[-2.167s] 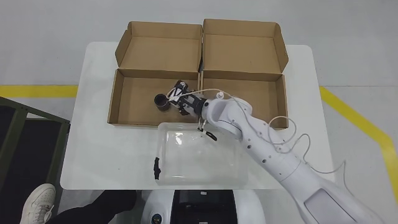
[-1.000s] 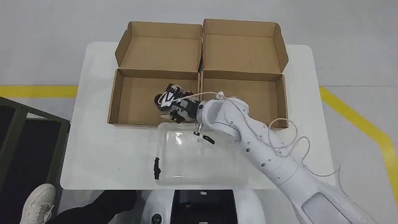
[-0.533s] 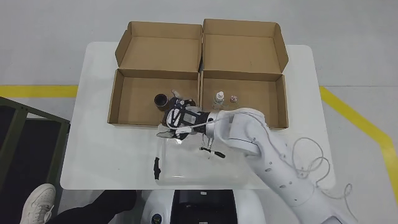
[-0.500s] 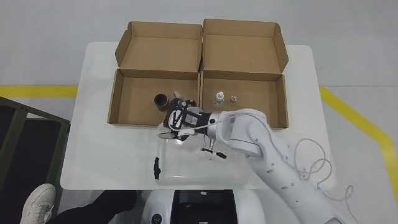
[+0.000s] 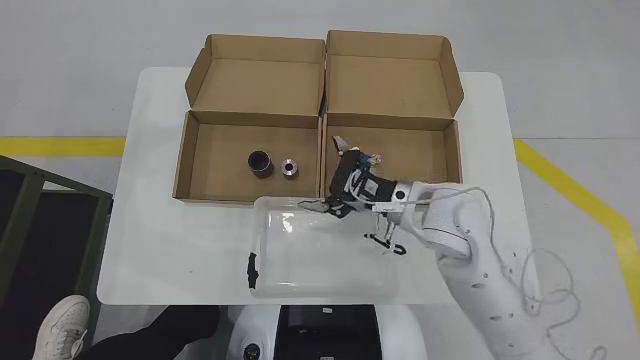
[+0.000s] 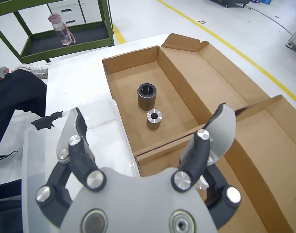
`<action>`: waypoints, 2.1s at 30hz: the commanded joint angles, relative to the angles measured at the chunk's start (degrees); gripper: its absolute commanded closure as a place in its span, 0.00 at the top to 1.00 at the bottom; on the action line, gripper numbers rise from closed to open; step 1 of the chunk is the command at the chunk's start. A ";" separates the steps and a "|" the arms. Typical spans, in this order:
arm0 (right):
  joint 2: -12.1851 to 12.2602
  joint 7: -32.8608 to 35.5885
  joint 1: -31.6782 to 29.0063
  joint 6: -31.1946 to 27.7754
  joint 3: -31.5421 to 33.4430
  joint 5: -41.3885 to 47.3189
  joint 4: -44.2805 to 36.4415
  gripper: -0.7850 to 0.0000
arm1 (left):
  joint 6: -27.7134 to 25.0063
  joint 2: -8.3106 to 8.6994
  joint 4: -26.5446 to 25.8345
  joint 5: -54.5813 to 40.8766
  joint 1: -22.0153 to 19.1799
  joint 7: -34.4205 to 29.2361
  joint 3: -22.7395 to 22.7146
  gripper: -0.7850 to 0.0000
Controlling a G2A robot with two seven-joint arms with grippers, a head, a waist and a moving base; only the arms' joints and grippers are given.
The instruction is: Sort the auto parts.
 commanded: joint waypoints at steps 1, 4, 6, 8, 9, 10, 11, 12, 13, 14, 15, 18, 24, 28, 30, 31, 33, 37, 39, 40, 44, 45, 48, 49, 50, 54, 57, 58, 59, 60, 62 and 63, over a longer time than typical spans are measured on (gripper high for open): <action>0.35 -0.93 -0.97 -0.70 1.63 -0.02 -0.47 1.00 | 0.00 0.00 0.00 0.00 0.00 0.00 0.00 1.00; 0.92 -2.57 -2.43 -1.81 4.15 -0.56 -1.38 1.00 | 0.00 0.00 0.00 0.00 0.00 0.00 0.00 1.00; 1.28 -3.68 -3.33 -2.39 5.84 -0.92 -1.84 1.00 | 0.00 0.00 0.00 0.00 0.00 0.00 0.00 1.00; 1.63 -5.05 -4.30 -2.77 7.67 -1.15 -2.40 1.00 | 0.00 0.00 0.00 0.00 0.00 0.00 0.00 1.00; 1.81 -5.72 -4.80 -2.96 8.66 -1.49 -2.74 1.00 | 0.00 0.00 0.00 0.00 0.00 0.00 0.00 1.00; 1.99 -6.43 -5.35 -3.13 9.66 -1.88 -3.08 1.00 | 0.00 0.00 0.00 0.00 0.00 0.00 0.00 1.00; 2.17 -7.16 -5.91 -3.29 10.67 -2.18 -3.33 1.00 | 0.00 0.00 0.00 0.00 0.00 0.00 0.00 1.00; 2.34 -7.77 -6.47 -3.37 11.59 -2.31 -3.43 1.00 | 0.00 0.00 0.00 0.00 0.00 0.00 0.00 1.00; 2.49 -8.23 -6.95 -3.44 12.41 -2.37 -3.51 1.00 | 0.00 0.00 0.00 0.00 0.00 0.00 0.00 1.00; 2.63 -8.61 -7.35 -3.52 13.14 -2.45 -3.64 1.00 | 0.00 0.00 0.00 0.00 0.00 0.00 0.00 1.00; 2.76 -8.97 -7.72 -3.49 13.82 -2.47 -3.71 1.00 | 0.00 0.00 0.00 0.00 0.00 0.00 0.00 1.00; 3.15 -10.13 -8.67 -3.45 16.05 -2.61 -3.86 1.00 | 0.00 0.00 0.00 0.00 0.00 0.00 0.00 1.00; 4.09 -13.54 -11.79 -2.78 23.43 -2.52 -3.48 1.00 | 0.00 0.00 0.00 0.00 0.00 0.00 0.00 1.00; 4.66 -16.54 -14.29 -2.51 28.55 -2.58 -3.19 1.00 | 0.00 0.00 0.00 0.00 0.00 0.00 0.00 1.00; 4.90 -17.98 -15.60 -2.26 30.84 -2.42 -2.81 1.00 | 0.00 0.00 0.00 0.00 0.00 0.00 0.00 1.00; 5.00 -18.53 -16.24 -2.03 31.88 -2.46 -2.60 1.00 | 0.00 0.00 0.00 0.00 0.00 0.00 0.00 1.00; 5.18 -19.50 -17.33 -1.51 33.63 -2.46 -2.22 1.00 | 0.00 0.00 0.00 0.00 0.00 0.00 0.00 1.00; 5.46 -21.36 -19.55 -0.81 36.04 -2.68 -1.75 1.00 | 0.00 0.00 0.00 0.00 0.00 0.00 0.00 1.00; 5.57 -22.43 -20.78 -0.74 36.96 -2.90 -1.41 1.00 | 0.00 0.00 0.00 0.00 0.00 0.00 0.00 1.00; 5.59 -23.02 -21.60 -0.55 37.32 -2.79 -1.34 1.00 | 0.00 0.00 0.00 0.00 0.00 0.00 0.00 1.00; 5.75 -25.19 -24.11 0.29 39.36 -2.65 -0.70 1.00 | 0.00 0.00 0.00 0.00 0.00 0.00 0.00 1.00; 5.79 -25.62 -24.62 0.40 39.84 -2.67 -0.56 1.00 | 0.00 0.00 0.00 0.00 0.00 0.00 0.00 1.00; 5.93 -26.98 -25.83 0.42 41.15 -2.32 -0.17 1.00 | 0.00 0.00 0.00 0.00 0.00 0.00 0.00 1.00; 5.97 -27.40 -26.18 0.41 41.52 -2.27 -0.12 1.00 | 0.00 0.00 0.00 0.00 0.00 0.00 0.00 1.00; 6.02 -27.88 -26.45 0.30 41.90 -2.15 -0.04 1.00 | 0.00 0.00 0.00 0.00 0.00 0.00 0.00 1.00; 6.22 -28.85 -27.04 -0.08 42.58 -2.46 0.09 1.00 | 0.00 0.00 0.00 0.00 0.00 0.00 0.00 1.00; 6.22 -28.88 -27.05 -0.07 42.60 -2.45 0.09 1.00 | 0.00 0.00 0.00 0.00 0.00 0.00 0.00 1.00; 6.23 -28.87 -27.05 -0.09 42.59 -2.47 0.09 1.00 | 0.00 0.00 0.00 0.00 0.00 0.00 0.00 1.00; 6.23 -28.86 -27.05 -0.09 42.59 -2.47 0.09 1.00 | 0.00 0.00 0.00 0.00 0.00 0.00 0.00 1.00; 6.23 -28.85 -27.04 -0.09 42.58 -2.47 0.09 1.00 | 0.00 0.00 0.00 0.00 0.00 0.00 0.00 1.00; 6.23 -28.85 -27.04 -0.08 42.58 -2.47 0.09 1.00 | 0.00 0.00 0.00 0.00 0.00 0.00 0.00 1.00; 6.22 -28.85 -27.04 -0.08 42.58 -2.46 0.09 1.00 | 0.00 0.00 0.00 0.00 0.00 0.00 0.00 1.00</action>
